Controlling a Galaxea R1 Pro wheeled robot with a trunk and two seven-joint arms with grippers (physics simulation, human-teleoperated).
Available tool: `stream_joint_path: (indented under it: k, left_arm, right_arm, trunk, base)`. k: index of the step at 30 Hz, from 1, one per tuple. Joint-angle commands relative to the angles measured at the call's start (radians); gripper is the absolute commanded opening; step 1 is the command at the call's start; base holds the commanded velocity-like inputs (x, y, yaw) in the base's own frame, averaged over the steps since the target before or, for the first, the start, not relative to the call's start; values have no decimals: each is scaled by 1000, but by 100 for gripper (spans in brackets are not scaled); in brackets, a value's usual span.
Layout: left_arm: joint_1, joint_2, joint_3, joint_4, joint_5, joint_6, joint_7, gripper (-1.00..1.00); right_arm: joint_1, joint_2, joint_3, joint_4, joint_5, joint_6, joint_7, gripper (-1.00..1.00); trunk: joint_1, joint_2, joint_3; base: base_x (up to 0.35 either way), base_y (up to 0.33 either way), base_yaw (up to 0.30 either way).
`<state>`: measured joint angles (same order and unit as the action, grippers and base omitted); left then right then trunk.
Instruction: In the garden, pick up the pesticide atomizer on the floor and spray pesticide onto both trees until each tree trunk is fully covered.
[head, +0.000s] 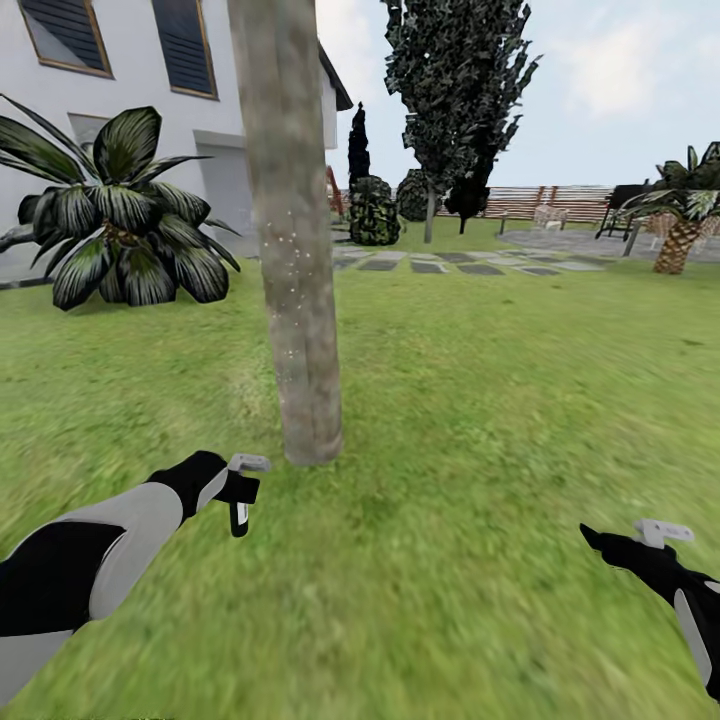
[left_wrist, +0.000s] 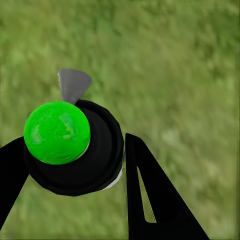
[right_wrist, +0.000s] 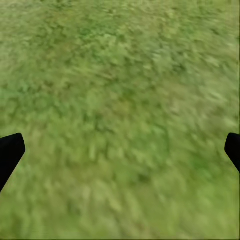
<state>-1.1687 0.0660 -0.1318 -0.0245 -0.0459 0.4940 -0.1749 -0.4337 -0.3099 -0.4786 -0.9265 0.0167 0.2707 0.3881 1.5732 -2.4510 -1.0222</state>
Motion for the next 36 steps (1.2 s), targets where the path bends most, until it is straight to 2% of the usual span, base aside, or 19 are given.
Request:
stream_joint_path:
  k: [1,12,26,36]
  left_arm:
    - [0,0,-1,0,0,0,0,-100]
    - [0,0,-1,0,0,0,0,-100]
    - [0,0,-1,0,1,0,0,-100]
    - [0,0,-2,0,1,0,0,-100]
  right_arm:
    - [0,0,0,0,0,0,0,100]
    - [0,0,0,0,-1,0,0,100]
    - [0,0,0,0,-1,0,0,100]
    - [0,0,4,2,0,-2,0,100]
  trunk:
    - [0,0,0]
    - [0,0,0]
    - [0,0,0]
    - [0,0,0]
  base:
    - [119,-323,254]
    - [110,-321,231]
    - [5,-35,10]
    - [89,-277,0]
